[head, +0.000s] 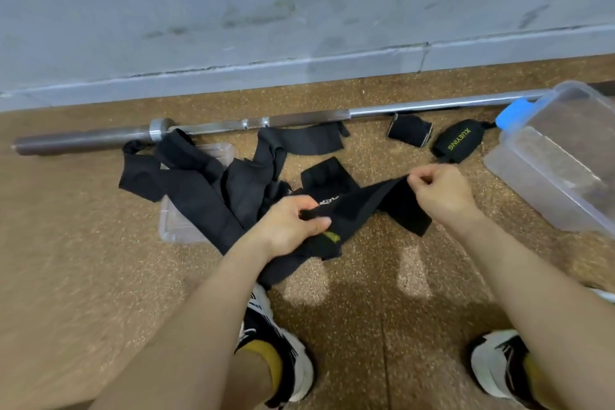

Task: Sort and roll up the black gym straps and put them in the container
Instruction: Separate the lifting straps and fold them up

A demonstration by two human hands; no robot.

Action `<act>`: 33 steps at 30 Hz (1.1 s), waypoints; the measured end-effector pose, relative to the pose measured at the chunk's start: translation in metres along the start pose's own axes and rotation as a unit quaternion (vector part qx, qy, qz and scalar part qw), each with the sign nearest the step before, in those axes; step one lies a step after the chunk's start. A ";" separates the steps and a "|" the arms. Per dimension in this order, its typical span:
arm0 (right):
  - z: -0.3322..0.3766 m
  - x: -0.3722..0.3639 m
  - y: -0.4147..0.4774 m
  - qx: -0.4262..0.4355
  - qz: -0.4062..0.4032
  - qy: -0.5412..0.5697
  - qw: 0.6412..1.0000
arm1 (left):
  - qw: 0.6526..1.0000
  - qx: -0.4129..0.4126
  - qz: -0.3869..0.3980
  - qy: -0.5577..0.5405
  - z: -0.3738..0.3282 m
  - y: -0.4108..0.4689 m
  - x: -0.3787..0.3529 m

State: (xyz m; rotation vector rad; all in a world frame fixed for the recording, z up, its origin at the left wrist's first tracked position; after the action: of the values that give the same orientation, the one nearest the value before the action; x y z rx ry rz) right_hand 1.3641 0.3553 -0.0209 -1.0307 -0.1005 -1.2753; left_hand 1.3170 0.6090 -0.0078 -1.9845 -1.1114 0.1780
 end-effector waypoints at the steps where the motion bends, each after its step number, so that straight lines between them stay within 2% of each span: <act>1: 0.000 -0.008 0.002 -0.011 0.048 -0.041 0.998 | 0.998 -0.002 0.023 0.057 0.005 0.003 -0.007; 3: 0.003 -0.025 0.003 -0.009 0.128 -0.098 0.987 | 0.986 0.013 0.070 0.150 0.019 0.008 -0.021; 6: 0.017 -0.068 -0.007 0.089 0.236 -0.091 0.963 | 0.972 0.054 0.077 0.213 0.035 0.014 -0.022; 9: 0.034 -0.128 -0.032 0.165 0.376 -0.103 0.906 | 0.979 0.028 0.104 0.173 0.041 0.019 -0.021; 10: 0.035 -0.144 -0.035 0.171 0.388 -0.108 0.899 | 0.982 0.013 0.097 0.160 0.039 0.020 -0.020; 11: 0.034 -0.153 -0.035 0.166 0.373 -0.107 0.906 | 0.987 0.000 0.066 0.149 0.037 0.021 -0.016; 13: 0.026 -0.151 -0.021 0.140 0.314 -0.097 0.934 | 0.990 -0.015 -0.066 0.122 0.036 0.024 0.004; 15: 0.011 -0.136 -0.007 0.094 0.301 -0.129 0.940 | 0.968 0.009 -0.194 0.156 0.049 0.028 0.029; 16: 0.000 -0.126 0.001 0.065 0.303 -0.150 0.939 | 0.956 0.046 -0.202 0.208 0.061 0.030 0.034; 18: -0.018 -0.105 0.015 0.000 0.291 -0.200 0.936 | 0.930 0.123 -0.143 0.316 0.085 0.035 0.033; 20: -0.029 -0.090 0.026 -0.045 0.243 -0.243 0.938 | 0.899 0.133 -0.124 0.397 0.098 0.041 0.025; 21: -0.030 -0.088 0.029 -0.053 0.216 -0.259 0.940 | 0.896 0.123 -0.140 0.402 0.100 0.045 0.022; 23: -0.019 -0.093 0.025 -0.016 0.181 -0.275 0.944 | 0.923 0.085 -0.178 0.329 0.098 0.052 0.024; 25: 0.011 -0.112 0.013 0.086 0.201 -0.275 0.936 | 0.965 0.051 -0.158 0.202 0.089 0.058 0.025; 27: 0.043 -0.133 0.002 0.191 0.220 -0.245 0.925 | 0.987 0.025 -0.133 0.087 0.067 0.056 0.027; 30: 0.079 -0.120 -0.001 0.233 0.185 -0.003 0.955 | 0.986 -0.058 -0.155 -0.032 0.016 0.040 0.041; 33: 0.108 -0.084 -0.003 0.224 0.213 0.078 0.948 | 0.978 -0.099 -0.153 -0.105 -0.034 0.015 0.061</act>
State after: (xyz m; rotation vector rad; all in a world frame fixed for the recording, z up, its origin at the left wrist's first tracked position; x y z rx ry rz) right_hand 1.3822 0.4901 -0.0057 -0.5182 -0.0386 -0.8768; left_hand 1.3794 0.6307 0.0190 -1.9689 -1.6103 0.1200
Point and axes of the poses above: each hand's wrist, its own y-axis towards the middle knuckle, its own x-axis out of the back of the hand, z = x × y, the point moved 6 cm from there along y, towards the middle knuckle, and after that the axes turned 8 degrees about z, right-handed, at the moved point
